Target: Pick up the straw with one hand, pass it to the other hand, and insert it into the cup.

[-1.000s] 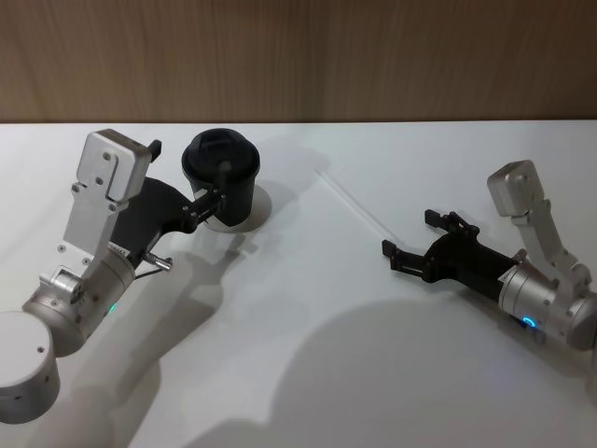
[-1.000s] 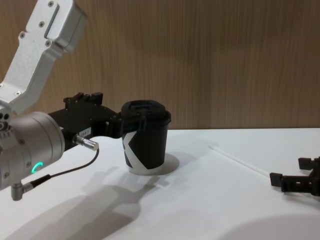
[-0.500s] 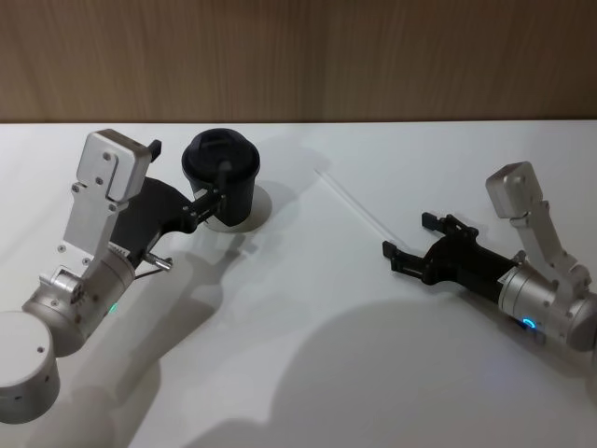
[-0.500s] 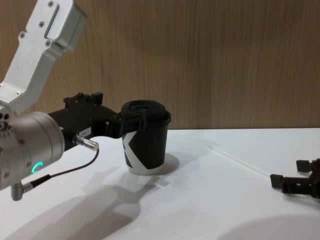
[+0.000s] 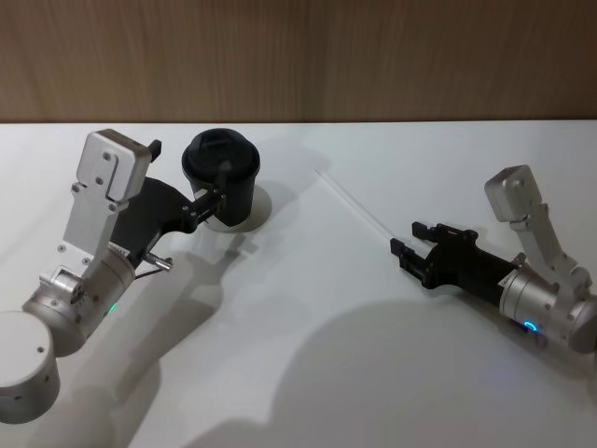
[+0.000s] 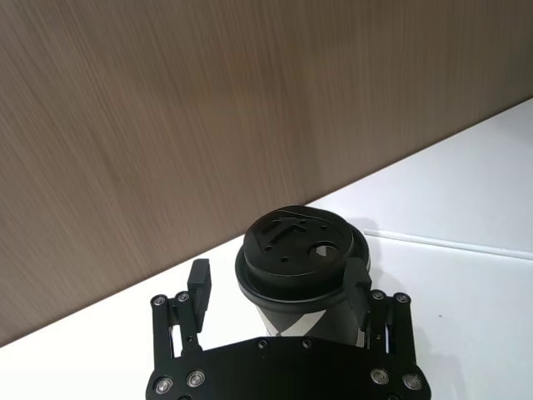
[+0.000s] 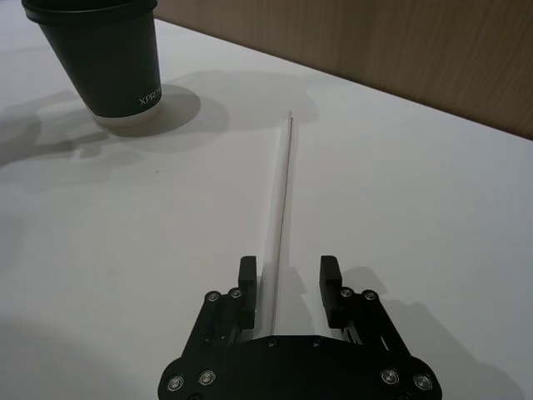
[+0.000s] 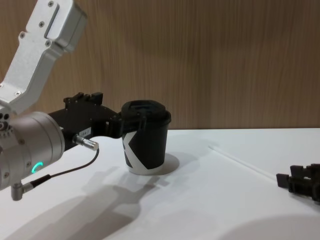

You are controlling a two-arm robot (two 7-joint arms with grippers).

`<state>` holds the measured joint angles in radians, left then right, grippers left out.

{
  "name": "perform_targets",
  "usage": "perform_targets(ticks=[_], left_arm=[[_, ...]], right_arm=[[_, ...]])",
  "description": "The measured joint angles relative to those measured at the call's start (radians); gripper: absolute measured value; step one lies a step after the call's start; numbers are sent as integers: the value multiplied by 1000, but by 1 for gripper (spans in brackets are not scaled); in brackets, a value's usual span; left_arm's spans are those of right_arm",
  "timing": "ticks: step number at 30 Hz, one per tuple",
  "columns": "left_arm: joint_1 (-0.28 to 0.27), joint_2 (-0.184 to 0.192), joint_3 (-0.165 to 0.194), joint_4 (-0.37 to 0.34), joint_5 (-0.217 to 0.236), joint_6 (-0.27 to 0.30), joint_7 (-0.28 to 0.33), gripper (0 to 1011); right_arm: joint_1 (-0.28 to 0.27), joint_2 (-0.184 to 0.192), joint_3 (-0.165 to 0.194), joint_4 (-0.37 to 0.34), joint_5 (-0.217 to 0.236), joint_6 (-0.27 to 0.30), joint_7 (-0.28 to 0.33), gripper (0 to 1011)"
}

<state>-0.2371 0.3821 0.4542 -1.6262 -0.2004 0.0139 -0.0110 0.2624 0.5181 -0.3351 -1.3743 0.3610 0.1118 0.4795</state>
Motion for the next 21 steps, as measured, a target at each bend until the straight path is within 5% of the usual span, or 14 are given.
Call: perform_targets(ticks=[13, 21], left_arm=[[0, 0, 0, 0, 0, 0, 0, 999], [0, 0, 0, 0, 0, 0, 0, 1000]], right_arm=[[0, 9, -9, 1, 1, -5, 11, 85], [1, 10, -14, 4, -1, -13, 15, 17]])
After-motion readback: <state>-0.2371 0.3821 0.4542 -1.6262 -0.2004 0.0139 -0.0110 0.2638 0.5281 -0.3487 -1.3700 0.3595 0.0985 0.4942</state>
